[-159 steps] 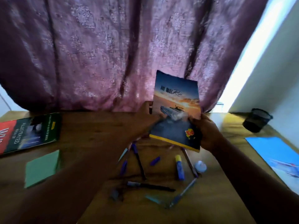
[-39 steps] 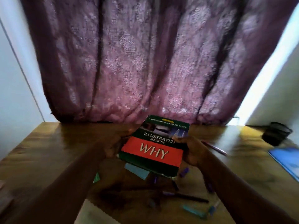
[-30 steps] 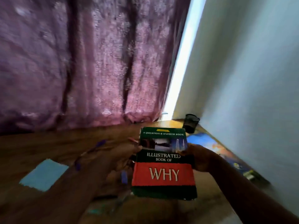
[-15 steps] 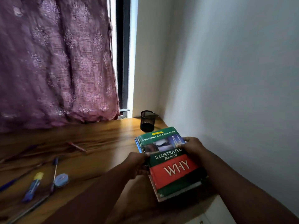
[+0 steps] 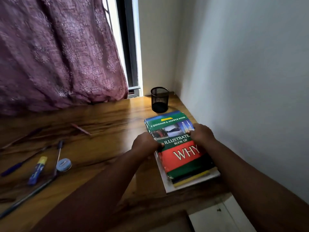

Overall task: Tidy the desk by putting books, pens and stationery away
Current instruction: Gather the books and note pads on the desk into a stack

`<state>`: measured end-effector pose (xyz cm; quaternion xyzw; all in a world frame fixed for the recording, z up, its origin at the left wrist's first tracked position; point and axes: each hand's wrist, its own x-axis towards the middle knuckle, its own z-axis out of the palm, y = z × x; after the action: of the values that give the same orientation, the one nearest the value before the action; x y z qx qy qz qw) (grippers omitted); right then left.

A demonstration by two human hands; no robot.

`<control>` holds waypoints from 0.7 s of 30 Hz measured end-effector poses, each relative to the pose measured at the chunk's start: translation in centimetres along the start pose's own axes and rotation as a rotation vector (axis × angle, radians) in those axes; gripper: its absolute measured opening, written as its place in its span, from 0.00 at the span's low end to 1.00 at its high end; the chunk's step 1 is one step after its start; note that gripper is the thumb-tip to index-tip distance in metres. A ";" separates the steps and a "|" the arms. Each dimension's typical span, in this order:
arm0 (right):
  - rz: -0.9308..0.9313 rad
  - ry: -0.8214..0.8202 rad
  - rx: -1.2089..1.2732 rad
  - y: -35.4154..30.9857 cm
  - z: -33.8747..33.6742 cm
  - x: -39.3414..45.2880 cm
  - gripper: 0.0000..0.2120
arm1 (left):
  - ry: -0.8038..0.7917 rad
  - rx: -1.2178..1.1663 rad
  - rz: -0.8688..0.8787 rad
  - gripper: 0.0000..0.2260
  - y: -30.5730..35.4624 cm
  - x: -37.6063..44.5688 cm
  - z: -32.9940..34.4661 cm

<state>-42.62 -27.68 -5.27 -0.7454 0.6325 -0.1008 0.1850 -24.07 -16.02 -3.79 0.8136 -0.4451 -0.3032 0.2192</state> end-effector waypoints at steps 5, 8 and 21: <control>-0.019 0.133 -0.122 0.5 2.0 -2.1 0.19 | 0.066 0.147 0.023 0.19 -0.6 0.2 0.8; -0.079 0.241 -0.096 0.3 2.1 -2.6 0.17 | 0.107 0.195 0.083 0.21 -1.4 -0.5 1.3; -0.702 0.213 -0.082 -1.1 3.6 -17.1 0.20 | -0.050 0.700 0.434 0.33 -12.0 -13.4 1.7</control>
<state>-43.27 -10.23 -6.70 -0.9091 0.3574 -0.2099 0.0422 -23.78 1.40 -8.49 0.7187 -0.6877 -0.1000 -0.0227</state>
